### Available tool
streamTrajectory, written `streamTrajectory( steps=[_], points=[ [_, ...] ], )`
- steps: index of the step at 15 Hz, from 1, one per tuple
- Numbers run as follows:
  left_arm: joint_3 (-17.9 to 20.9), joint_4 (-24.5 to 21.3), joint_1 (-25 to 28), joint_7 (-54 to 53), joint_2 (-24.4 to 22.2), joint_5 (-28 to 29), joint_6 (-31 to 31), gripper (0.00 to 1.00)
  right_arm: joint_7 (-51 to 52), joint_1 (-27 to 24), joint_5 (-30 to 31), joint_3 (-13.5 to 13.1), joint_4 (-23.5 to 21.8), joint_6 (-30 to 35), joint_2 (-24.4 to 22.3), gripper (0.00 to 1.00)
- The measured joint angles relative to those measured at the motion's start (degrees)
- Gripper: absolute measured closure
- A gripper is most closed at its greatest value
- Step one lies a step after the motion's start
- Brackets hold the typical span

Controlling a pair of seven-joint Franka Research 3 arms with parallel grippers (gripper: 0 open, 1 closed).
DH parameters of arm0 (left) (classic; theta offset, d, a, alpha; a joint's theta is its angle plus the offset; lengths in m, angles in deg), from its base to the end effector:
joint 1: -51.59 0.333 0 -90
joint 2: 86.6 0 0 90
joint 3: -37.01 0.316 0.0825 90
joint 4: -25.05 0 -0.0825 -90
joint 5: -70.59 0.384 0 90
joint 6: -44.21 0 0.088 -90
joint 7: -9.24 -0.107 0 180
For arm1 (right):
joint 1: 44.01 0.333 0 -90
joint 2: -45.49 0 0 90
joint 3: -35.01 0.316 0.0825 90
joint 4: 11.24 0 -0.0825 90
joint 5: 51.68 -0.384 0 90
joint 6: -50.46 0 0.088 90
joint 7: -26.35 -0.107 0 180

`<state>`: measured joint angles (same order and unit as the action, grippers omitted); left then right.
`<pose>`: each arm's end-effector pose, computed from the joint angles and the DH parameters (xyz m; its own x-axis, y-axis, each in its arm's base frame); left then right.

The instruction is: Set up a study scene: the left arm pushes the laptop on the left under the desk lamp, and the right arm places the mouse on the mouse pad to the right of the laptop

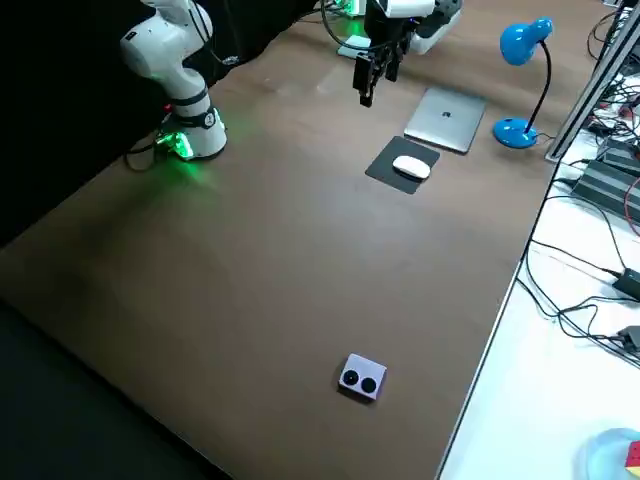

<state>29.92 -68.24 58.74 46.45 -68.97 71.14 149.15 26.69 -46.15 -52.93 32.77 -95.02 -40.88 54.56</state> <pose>0.6386 0.0089 0.4348 0.7902 0.6049 -0.0983 0.6043 -0.7958 -0.0390 0.6026 -0.0420 0.5861 0.9972 -0.0706 -0.0261 -0.0710 -0.9973 -0.0158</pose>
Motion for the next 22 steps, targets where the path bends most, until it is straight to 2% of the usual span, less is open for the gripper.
streamTrajectory(
  steps=[4, 7, 8, 12, 18, 22],
  points=[
    [-0.1, 0.5, 0.4, -15.1, -3.5, 0.0, -1.0, 0.0, 0.0, 0.0, 0.0, 0.0, 0.0, 0.0, 0.0, 0.0],
    [0.1, 0.5, 0.4, -23.7, -7.5, 0.0, -2.6, 0.0, 0.0, 0.0, 0.0, 0.0, 0.0, 0.0, 0.0, 0.0],
    [0.3, 0.4, 0.3, -29.5, -9.8, 0.0, -3.4, 0.0, 0.0, -0.1, 0.0, 0.0, 0.0, 0.0, 0.0, 0.0],
    [3.6, 0.2, -2.1, -42.9, -13.9, 0.0, -3.7, 0.0, 0.0, -0.1, 0.0, 0.0, 0.0, 0.0, 0.0, 0.0],
    [6.0, 0.3, -6.7, -45.5, -21.8, 0.0, -6.3, 0.0, 0.0, -0.1, 0.0, 0.0, -0.1, 0.0, 0.0, 0.0],
    [4.9, 0.4, -7.1, -45.3, -23.2, 0.0, -7.7, 0.0, 0.0, -0.1, 0.0, 0.0, -0.1, 0.0, 0.0, 0.0]
  ],
)
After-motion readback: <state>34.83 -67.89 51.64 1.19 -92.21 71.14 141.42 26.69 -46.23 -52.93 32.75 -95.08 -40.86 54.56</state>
